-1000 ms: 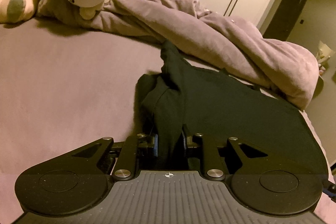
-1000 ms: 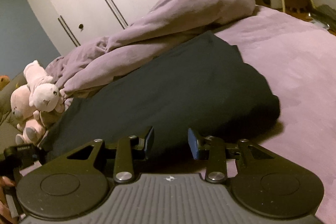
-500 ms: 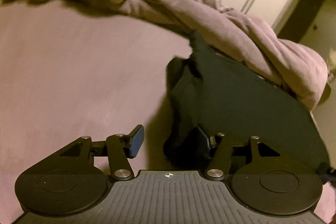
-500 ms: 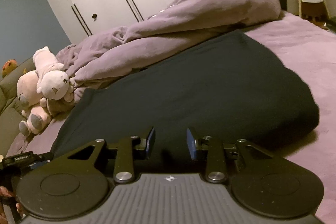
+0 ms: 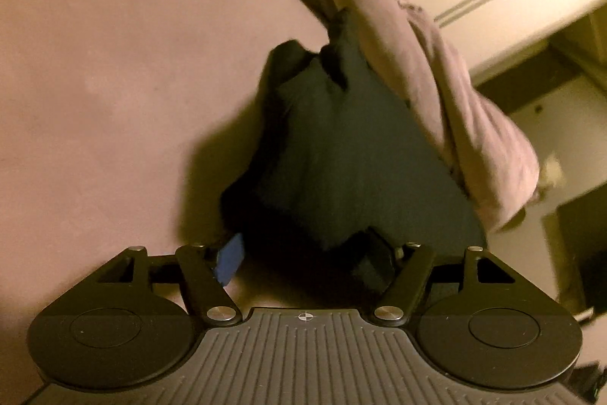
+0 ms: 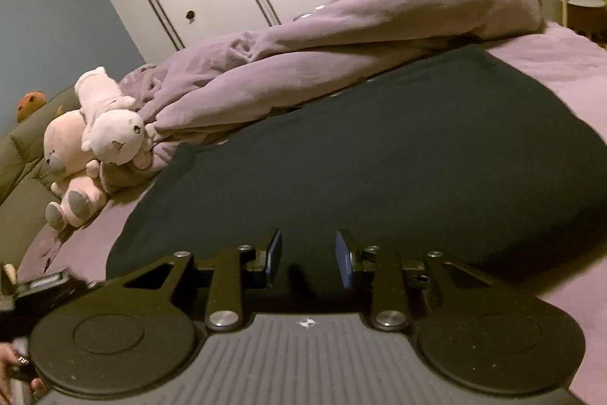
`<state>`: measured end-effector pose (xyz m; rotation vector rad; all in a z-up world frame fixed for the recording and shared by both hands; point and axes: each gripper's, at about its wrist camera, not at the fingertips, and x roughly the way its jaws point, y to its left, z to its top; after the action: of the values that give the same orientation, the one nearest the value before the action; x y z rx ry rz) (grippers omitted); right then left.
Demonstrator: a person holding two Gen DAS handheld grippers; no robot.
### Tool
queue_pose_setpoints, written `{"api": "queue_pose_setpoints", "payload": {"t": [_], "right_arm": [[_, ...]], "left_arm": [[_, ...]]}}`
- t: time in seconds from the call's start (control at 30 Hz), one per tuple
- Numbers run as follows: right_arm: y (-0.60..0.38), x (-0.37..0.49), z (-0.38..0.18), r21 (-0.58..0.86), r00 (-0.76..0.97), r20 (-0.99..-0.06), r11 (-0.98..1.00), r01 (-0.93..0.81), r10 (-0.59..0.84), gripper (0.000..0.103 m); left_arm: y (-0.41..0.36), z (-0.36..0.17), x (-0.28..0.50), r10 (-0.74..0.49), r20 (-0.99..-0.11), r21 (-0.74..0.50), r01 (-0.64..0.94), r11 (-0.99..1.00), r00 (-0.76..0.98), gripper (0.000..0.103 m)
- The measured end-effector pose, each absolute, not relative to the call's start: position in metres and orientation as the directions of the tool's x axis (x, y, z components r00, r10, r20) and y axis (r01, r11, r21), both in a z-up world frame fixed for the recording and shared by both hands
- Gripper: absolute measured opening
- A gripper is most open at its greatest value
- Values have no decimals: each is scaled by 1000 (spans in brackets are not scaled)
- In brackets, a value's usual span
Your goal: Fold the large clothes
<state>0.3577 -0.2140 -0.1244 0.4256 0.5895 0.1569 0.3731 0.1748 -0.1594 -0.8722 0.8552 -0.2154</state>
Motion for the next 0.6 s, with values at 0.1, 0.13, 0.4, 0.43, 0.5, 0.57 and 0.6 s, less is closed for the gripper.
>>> {"api": "queue_pose_setpoints", "payload": {"t": [0.1, 0.13, 0.4, 0.43, 0.5, 0.57, 0.6], "right_arm": [[-196, 372, -124, 420, 820, -502, 907, -44, 273, 27], [-190, 377, -124, 416, 819, -503, 908, -51, 277, 24], [-144, 423, -140, 285, 827, -523, 957, -57, 205, 16], [-140, 428, -146, 270, 820, -537, 961, -53, 196, 16], [-133, 433, -155, 233, 810, -559, 971, -50, 175, 16], [-130, 431, -157, 201, 815, -555, 977, -65, 168, 16], [-131, 430, -155, 200, 813, -556, 977, -71, 173, 16]], "left_arm": [[170, -170, 390, -480, -559, -780, -232, 581, 676, 84], [169, -174, 394, -474, -558, -789, -258, 558, 681, 84], [175, -197, 416, -474, -546, -825, -345, 447, 691, 86], [175, -199, 417, -475, -543, -825, -335, 454, 693, 86], [176, -202, 417, -474, -537, -822, -307, 479, 697, 86], [177, -204, 415, -485, -523, -825, -272, 496, 701, 86], [179, -204, 413, -491, -515, -828, -259, 498, 703, 86]]}}
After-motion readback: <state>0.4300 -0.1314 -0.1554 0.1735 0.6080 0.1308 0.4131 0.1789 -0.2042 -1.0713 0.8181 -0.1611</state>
